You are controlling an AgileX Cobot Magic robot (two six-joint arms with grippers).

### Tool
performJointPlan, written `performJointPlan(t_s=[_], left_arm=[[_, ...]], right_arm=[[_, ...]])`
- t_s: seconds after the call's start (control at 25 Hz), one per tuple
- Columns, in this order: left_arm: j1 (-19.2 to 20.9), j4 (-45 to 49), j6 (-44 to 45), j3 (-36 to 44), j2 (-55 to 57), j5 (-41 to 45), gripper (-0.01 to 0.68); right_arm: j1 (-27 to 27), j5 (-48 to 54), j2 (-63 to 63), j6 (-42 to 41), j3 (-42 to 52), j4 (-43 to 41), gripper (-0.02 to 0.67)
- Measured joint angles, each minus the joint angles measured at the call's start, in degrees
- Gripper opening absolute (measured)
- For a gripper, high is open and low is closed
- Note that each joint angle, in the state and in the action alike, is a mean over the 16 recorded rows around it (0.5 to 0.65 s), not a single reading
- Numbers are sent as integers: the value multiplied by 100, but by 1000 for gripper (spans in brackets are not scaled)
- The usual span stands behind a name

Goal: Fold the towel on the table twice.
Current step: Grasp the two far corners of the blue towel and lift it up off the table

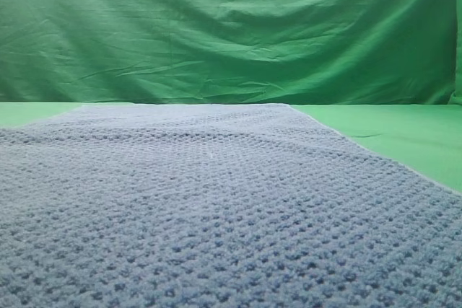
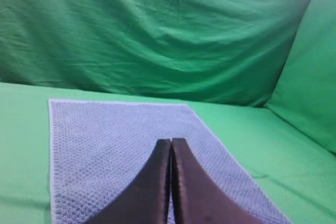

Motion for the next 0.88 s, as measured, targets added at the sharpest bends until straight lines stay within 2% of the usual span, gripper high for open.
performJointPlan(t_s=[0.2, 0.52, 0.88], left_arm=[[-4, 67, 182, -272, 547, 249, 0], [-10, 190, 107, -465, 948, 459, 0], [-10, 1434, -872, -1189, 2010, 906, 0]], right_arm=[[0, 747, 982, -246, -769, -17, 0], [0, 1354, 1875, -573, -1399, -111, 0], [164, 2158, 2955, -533, -2370, -743, 0]])
